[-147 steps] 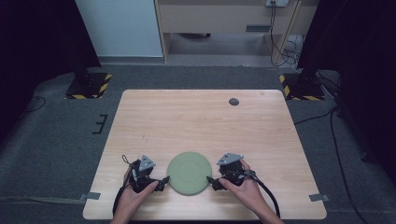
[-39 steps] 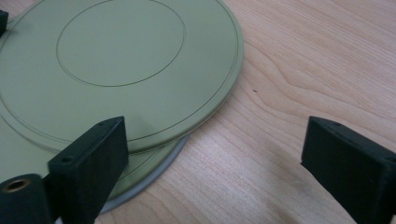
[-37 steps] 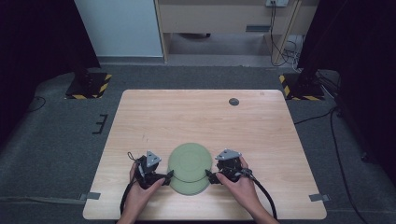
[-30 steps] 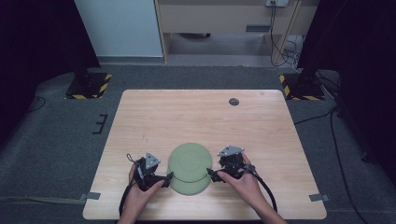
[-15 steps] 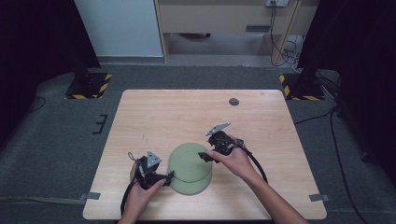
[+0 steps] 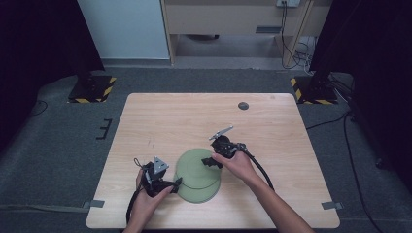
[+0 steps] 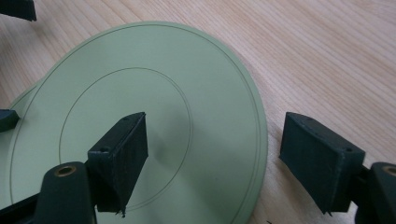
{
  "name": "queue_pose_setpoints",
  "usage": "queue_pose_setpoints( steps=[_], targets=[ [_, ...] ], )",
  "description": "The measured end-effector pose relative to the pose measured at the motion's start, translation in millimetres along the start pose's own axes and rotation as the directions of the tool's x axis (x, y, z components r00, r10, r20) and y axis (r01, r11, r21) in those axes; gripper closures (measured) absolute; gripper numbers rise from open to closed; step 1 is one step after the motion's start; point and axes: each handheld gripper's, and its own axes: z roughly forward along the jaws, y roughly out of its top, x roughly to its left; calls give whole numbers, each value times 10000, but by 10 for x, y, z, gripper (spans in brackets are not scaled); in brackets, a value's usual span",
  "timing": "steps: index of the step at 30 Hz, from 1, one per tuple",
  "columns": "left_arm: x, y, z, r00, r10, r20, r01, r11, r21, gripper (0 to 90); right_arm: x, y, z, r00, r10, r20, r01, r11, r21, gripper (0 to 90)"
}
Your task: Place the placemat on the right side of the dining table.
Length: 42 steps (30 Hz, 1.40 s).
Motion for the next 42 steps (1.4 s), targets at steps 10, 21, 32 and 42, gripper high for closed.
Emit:
queue_pose_setpoints(
  steps=[10, 21, 32, 42],
  targets=[
    [-79, -1, -20, 9998, 165, 139, -166, 9999, 47, 16, -39, -9, 66, 9997, 26, -258, -26, 10000, 16, 242],
    [-36, -2, 4, 9993, -106, 349, 102, 9999, 128, 1, -10, 37, -129, 9981, -89, -605, 71, 9996, -285, 313],
    [-35, -1, 4, 9993, -117, 352, 112, 9998, 143, 1, 266, 110, -367, 9866, -986, -1299, 880, 9925, -847, 417],
    [-41, -5, -14, 9994, -38, 335, 34, 9999, 99, 15, 65, 14, -324, 9957, -772, -509, 733, 9945, -747, 744]
  ],
)
